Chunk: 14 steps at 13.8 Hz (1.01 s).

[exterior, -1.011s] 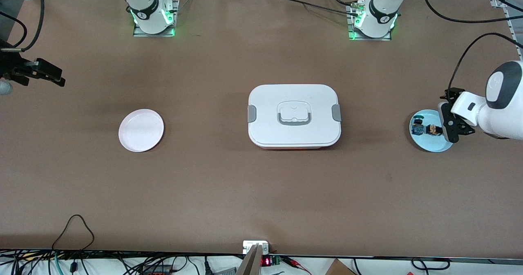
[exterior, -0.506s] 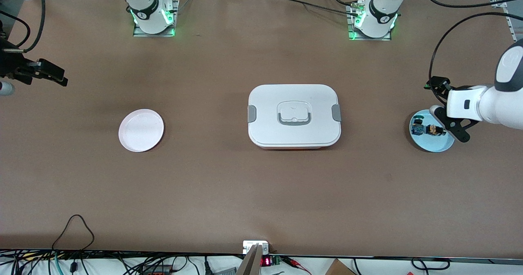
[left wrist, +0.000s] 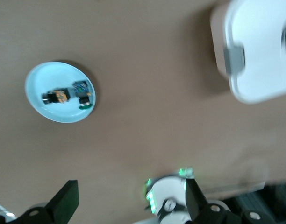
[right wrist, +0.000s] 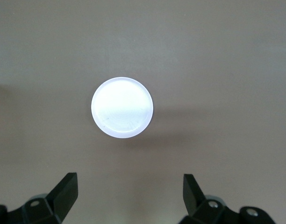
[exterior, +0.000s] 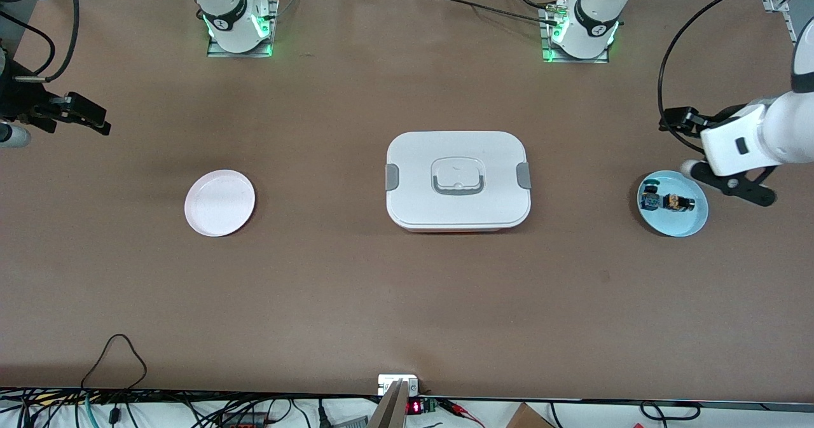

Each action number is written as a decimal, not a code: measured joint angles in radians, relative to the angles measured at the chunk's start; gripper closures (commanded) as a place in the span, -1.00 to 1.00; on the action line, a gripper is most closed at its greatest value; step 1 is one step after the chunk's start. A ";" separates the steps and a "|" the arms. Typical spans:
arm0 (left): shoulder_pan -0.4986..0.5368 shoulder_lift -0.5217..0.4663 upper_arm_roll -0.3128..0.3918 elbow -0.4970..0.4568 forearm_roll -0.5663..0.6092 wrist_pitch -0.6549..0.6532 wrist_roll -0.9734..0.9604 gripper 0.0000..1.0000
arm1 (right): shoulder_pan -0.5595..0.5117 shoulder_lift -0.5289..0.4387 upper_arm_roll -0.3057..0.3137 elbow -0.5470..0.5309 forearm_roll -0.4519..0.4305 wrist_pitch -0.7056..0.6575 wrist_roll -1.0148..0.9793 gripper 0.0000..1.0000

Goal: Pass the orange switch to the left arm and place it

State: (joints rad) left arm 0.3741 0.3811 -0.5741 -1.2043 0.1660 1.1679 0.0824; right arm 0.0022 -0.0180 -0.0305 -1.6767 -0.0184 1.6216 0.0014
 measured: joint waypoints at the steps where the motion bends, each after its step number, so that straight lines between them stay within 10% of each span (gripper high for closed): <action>1: -0.045 -0.031 0.079 -0.006 -0.048 0.046 -0.073 -1.00 | 0.000 -0.007 0.002 -0.005 0.000 -0.009 -0.005 -1.00; 9: -0.373 -0.326 0.528 -0.366 -0.150 0.415 -0.237 -1.00 | 0.001 -0.033 0.009 0.001 0.000 -0.059 -0.010 -1.00; 14: -0.426 -0.341 0.599 -0.417 -0.150 0.474 -0.188 -1.00 | 0.003 -0.033 0.012 0.003 0.000 -0.064 -0.009 -1.00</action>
State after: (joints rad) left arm -0.0524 0.0397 0.0250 -1.6214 0.0155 1.6415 -0.1053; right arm 0.0053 -0.0514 -0.0186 -1.6739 -0.0182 1.5577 -0.0079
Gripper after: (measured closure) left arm 0.000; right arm 0.000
